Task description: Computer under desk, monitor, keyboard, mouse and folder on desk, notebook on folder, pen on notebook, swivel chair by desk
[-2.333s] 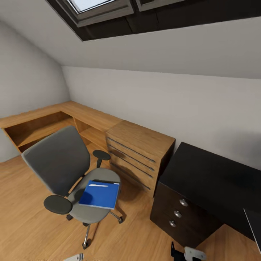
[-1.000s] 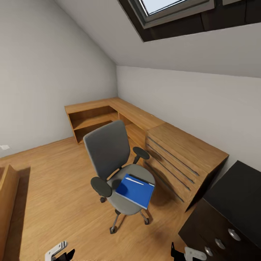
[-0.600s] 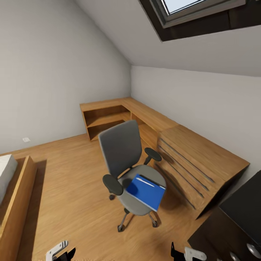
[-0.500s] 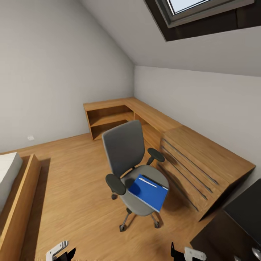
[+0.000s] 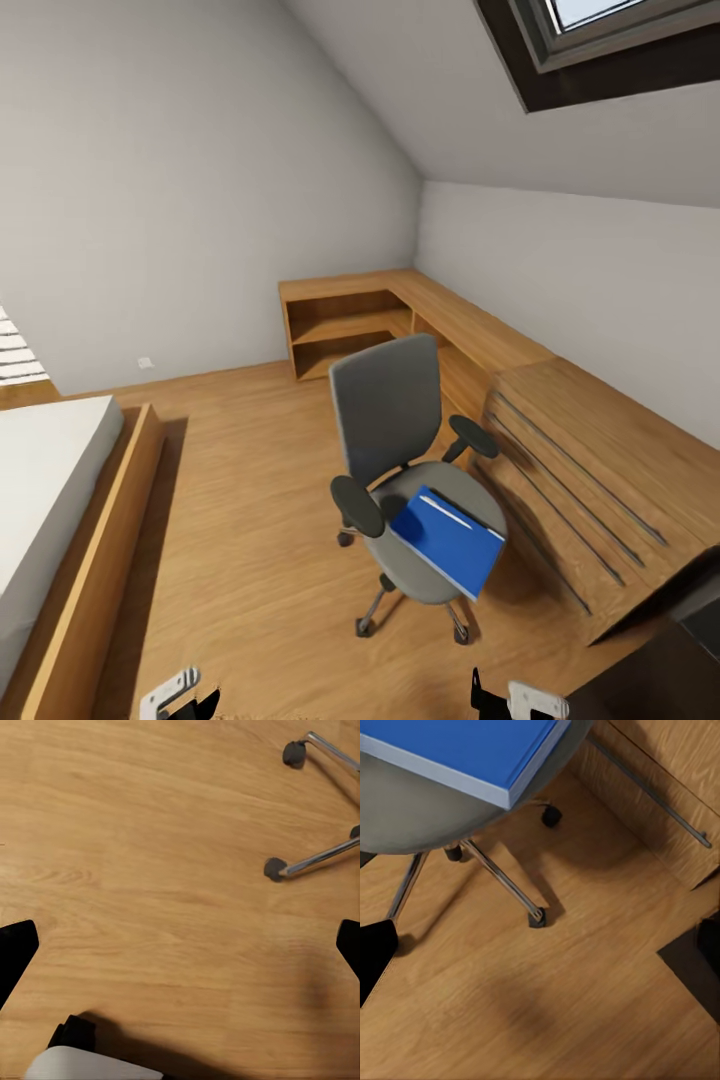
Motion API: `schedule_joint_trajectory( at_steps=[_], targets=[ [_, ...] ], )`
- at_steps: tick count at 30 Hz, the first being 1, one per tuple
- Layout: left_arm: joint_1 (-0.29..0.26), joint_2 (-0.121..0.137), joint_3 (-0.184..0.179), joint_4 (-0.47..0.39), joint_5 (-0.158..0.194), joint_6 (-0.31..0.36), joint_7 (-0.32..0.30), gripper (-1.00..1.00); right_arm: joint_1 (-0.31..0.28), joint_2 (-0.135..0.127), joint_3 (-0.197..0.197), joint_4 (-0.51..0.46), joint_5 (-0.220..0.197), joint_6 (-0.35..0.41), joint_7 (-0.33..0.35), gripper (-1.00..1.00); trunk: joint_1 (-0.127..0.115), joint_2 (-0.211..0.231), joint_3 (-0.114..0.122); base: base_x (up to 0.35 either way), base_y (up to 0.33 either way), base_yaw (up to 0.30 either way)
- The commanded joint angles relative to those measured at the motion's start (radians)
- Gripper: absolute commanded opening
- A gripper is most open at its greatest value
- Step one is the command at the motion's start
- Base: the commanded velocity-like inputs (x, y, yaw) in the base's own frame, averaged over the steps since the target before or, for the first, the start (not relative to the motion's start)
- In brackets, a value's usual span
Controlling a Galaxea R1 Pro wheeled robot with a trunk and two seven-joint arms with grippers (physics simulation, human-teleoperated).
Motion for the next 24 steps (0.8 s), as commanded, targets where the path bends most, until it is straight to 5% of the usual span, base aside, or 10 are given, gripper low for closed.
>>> schedule_joint_trajectory(
  at_steps=[1, 9, 24],
  targets=[
    [-0.001, 0.000, -0.007, -0.001, 0.010, 0.002, 0.001, 1.00, -0.001, 0.001, -0.005, 0.000, -0.004, -0.005, 0.005, 1.00, 0.000, -0.001, -0.001, 0.000, 0.000, 0.287],
    [-0.001, -0.011, -0.016, 0.000, -0.009, 0.002, 0.002, 1.00, 0.000, 0.001, -0.005, 0.000, -0.004, -0.005, 0.005, 1.00, 0.000, -0.001, -0.001, 0.000, -0.065, 0.287],
    [-0.001, -0.035, -0.017, 0.015, -0.036, 0.002, 0.003, 1.00, -0.001, -0.001, -0.010, -0.004, -0.009, -0.009, 0.005, 1.00, 0.000, -0.001, -0.003, 0.000, -0.297, 0.286]
  ],
)
